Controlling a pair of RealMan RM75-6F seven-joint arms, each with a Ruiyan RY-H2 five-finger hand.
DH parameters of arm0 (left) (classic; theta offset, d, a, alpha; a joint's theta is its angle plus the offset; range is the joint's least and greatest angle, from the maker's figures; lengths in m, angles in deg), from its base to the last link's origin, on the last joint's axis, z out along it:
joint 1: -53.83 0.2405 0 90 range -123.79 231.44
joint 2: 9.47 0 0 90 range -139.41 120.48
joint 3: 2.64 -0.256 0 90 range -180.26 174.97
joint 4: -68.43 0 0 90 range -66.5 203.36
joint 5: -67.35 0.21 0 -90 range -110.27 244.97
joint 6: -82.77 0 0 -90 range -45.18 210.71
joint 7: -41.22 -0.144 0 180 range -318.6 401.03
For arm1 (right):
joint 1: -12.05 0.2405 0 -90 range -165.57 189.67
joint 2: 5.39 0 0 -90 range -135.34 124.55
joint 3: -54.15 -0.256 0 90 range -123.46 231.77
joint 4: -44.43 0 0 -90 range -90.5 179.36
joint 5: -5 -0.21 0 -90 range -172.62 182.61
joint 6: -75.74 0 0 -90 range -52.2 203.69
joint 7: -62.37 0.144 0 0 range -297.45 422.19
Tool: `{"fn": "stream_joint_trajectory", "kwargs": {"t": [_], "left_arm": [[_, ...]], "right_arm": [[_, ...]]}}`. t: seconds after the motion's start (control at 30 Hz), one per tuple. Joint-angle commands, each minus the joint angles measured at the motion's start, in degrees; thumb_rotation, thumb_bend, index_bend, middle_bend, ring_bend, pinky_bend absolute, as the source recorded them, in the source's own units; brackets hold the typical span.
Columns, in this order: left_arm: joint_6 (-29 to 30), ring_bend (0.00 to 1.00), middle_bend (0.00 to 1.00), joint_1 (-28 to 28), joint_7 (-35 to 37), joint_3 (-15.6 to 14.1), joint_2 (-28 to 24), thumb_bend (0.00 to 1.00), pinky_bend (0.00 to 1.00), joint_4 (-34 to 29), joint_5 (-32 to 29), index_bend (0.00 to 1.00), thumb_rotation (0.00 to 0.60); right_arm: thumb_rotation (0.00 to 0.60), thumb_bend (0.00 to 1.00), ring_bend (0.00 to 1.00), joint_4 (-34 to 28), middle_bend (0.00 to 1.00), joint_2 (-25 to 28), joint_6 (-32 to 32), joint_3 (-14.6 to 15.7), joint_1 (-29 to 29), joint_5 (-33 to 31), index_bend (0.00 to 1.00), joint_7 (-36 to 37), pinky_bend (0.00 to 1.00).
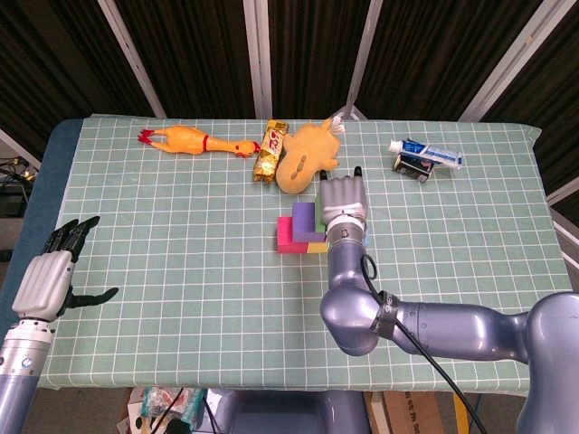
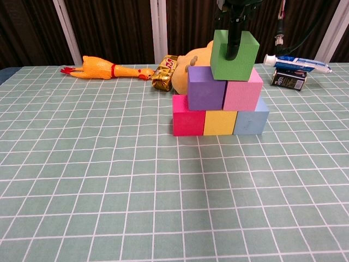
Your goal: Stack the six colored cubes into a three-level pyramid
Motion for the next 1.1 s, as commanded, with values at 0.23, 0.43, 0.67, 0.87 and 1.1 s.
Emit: {"fn": "stream_joint_trajectory", "kwargs": {"t": [0.23,0.43,0.67,0.87,1.1], "left_arm": [[0.04,0.00,0.09,0.06,0.04,0.00,-0.07,0.13,0.01,-0.05,0.10,0.00,0.600],[-0.06,0.00,0.09,0.02,-0.05,-0.03,-0.01,0.13,0.01,0.04,0.03,0.00,0.600],[-0.10,0.00,0.09,0.00,-0.13,-0.03,0.05,0.13,0.01,0.10,-0.04,0.00,0.600],[-0.18,0.00,0.09,-0.04,-0.26,-0.02,0.03,0.13,0.01,0.11,-0.27,0.00,0.600],[-0.34,0.00,0.08,-0.13,-0.36,0.02,0.05,0.13,0.01,0.17,-0.64,0.00,0.600]], "right_arm": [[0.600,0.36,0.30,0.15,0.44,-0.30,0.00,0.12,-0.12,0.37,0.00,0.26,0.00],[0.600,0.36,0.30,0.18,0.44,-0.29,-0.02,0.21,-0.08,0.80,0.00,0.13,0.00],[0.600,0.36,0.30,0.22,0.44,-0.58,0.04,0.48,-0.16,0.98,0.00,0.13,0.00],[0.600,0.36,0.30,0.37,0.44,-0.89,0.11,0.72,-0.23,1.27,0.00,0.23,0.00],[0.600,0.36,0.27,0.41,0.44,-1.13,0.49,0.64,-0.60,1.39,0.00,0.86,0.00]]}}
